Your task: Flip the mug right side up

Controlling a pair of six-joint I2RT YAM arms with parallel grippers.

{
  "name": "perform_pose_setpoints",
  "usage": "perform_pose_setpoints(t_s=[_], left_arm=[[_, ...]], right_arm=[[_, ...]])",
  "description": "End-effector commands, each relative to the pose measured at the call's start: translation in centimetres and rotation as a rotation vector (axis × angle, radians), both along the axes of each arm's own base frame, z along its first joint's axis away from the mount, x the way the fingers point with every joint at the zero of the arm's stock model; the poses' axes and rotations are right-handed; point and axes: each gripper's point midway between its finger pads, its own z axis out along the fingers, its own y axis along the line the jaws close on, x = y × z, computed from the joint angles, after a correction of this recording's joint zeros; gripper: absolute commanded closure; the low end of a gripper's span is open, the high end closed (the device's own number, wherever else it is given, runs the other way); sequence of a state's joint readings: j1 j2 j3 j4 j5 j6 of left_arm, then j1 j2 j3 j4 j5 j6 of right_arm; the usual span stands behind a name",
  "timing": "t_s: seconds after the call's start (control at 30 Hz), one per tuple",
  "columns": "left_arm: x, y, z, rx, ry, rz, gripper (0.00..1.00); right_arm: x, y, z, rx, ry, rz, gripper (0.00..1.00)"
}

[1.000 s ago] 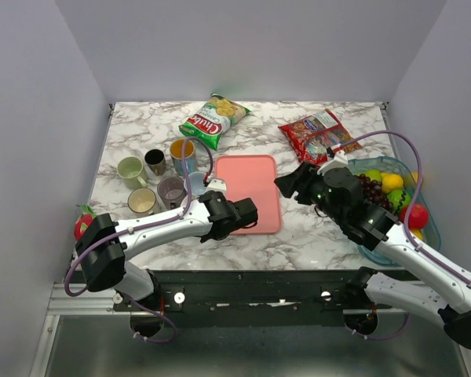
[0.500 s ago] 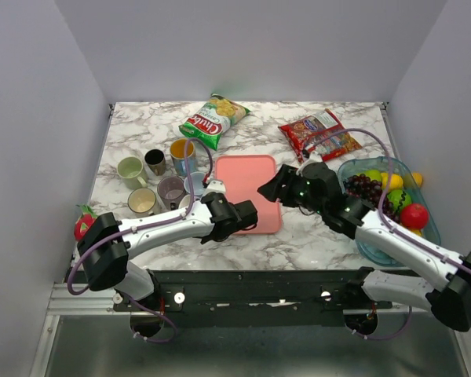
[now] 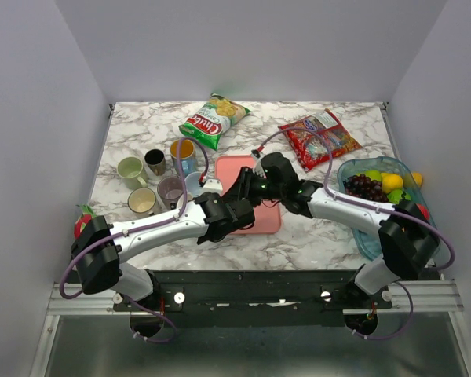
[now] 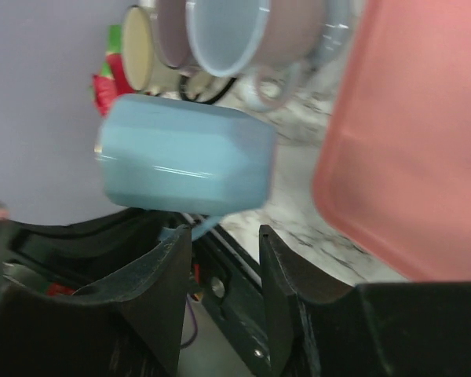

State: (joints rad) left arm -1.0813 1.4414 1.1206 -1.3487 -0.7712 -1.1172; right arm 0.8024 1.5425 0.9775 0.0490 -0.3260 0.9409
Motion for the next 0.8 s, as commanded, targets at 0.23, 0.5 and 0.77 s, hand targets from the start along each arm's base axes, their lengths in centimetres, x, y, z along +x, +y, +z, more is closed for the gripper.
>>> perform_pose_setpoints(t_s=[0.23,0.5,0.77], left_arm=[[-0.5,3.3,2.1,0.090,-0.049,0.022,0.94],[-0.5,3.1,1.6,0.093,-0.039,0.024,0.88],[-0.6,2.8,-0.7,0.129,0.008,0.014,0.89]], right_arm=[[-1.4,6.4,-0.8,0.084,0.106,0.145,0.58],[-3.0,8.3,-3.0,0.079,0.180,0.186,0.64],[-3.0,9.2,-5.1,0.059,0.220,0.188,0.65]])
